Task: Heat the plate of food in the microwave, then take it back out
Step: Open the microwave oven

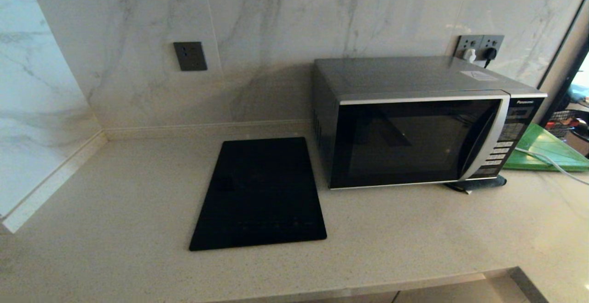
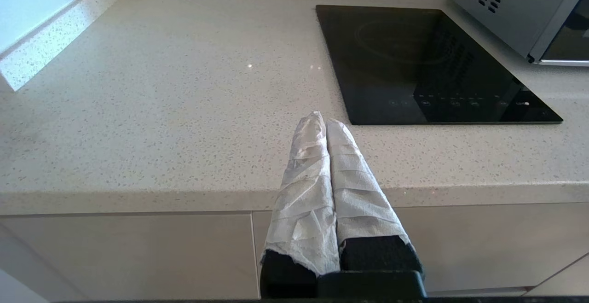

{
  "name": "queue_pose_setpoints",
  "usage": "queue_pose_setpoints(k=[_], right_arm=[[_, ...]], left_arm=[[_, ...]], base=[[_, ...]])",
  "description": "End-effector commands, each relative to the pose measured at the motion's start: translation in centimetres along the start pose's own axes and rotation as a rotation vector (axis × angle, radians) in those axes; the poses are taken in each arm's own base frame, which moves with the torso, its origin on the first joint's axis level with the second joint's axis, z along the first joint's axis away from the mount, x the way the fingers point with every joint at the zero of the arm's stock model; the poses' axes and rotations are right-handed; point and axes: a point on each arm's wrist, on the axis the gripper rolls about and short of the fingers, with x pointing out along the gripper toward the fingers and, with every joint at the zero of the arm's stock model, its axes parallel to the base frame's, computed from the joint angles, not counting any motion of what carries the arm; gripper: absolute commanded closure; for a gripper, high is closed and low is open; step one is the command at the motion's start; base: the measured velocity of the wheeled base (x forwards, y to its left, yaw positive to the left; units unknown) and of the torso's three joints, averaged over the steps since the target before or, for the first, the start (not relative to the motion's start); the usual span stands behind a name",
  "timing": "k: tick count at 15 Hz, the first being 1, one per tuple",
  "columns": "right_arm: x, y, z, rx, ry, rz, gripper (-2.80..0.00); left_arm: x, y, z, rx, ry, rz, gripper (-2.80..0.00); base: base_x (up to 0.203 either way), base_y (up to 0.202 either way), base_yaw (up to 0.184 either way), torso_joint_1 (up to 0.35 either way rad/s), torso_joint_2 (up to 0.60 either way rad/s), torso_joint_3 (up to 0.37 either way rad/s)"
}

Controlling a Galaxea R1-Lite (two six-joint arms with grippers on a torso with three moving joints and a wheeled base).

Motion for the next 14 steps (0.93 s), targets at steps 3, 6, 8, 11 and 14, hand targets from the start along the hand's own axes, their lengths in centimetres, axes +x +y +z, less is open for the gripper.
queue_pose_setpoints(k=[3, 6, 8, 11, 14], right_arm=[[2.3, 0.5, -3.5, 0.034, 0.028, 0.047, 0.0], [5.9, 1.8, -5.9, 0.02, 0.007, 0.102, 0.0], [7.1, 2.3, -7.2, -0.022, 0.019, 0.17, 0.0], [8.2, 2.7, -8.2, -0.045, -0.014, 0.229, 0.0], [8.3, 2.9, -8.5, -0.082, -0.005, 0.315, 0.0]], left_arm=[[0.0, 0.0, 0.0, 0.0, 0.001, 0.001, 0.0], [0.0, 0.0, 0.0, 0.0, 0.001, 0.001, 0.0], [0.0, 0.0, 0.0, 0.0, 0.001, 0.001, 0.0], [0.0, 0.0, 0.0, 0.0, 0.0, 0.001, 0.0], [0.0, 0.0, 0.0, 0.0, 0.001, 0.001, 0.0]], base=[[0.0, 0.0, 0.0, 0.0, 0.0, 0.0], [0.0, 0.0, 0.0, 0.0, 0.0, 0.0], [0.0, 0.0, 0.0, 0.0, 0.0, 0.0], [0.0, 0.0, 0.0, 0.0, 0.0, 0.0], [0.0, 0.0, 0.0, 0.0, 0.0, 0.0]])
